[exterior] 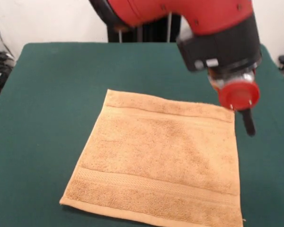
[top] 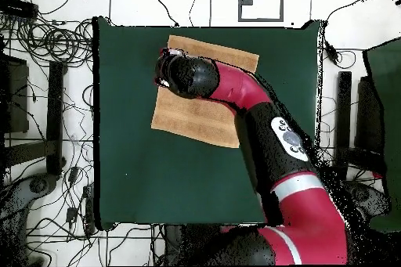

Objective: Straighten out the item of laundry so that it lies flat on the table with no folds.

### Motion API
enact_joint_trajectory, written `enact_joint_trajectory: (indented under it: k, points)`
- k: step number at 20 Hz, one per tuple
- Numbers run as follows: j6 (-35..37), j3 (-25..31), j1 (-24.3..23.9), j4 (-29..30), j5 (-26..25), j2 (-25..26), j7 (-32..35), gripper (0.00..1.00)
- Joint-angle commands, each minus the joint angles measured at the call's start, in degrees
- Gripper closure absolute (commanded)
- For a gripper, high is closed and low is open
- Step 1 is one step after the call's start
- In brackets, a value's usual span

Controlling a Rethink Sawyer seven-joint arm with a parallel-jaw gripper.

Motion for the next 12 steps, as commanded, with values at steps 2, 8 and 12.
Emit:
enact_joint_trajectory:
  k: [2,8,12]
  points:
    - [11.3,-4.6,-0.7,4.3,-0.3,-5.6,13.6,1.00]
    - [12.2,-4.3,-2.2,5.3,-2.1,-4.8,10.7,1.00]
    - [12.2,-4.1,-2.2,5.2,-1.7,-4.6,10.7,1.00]
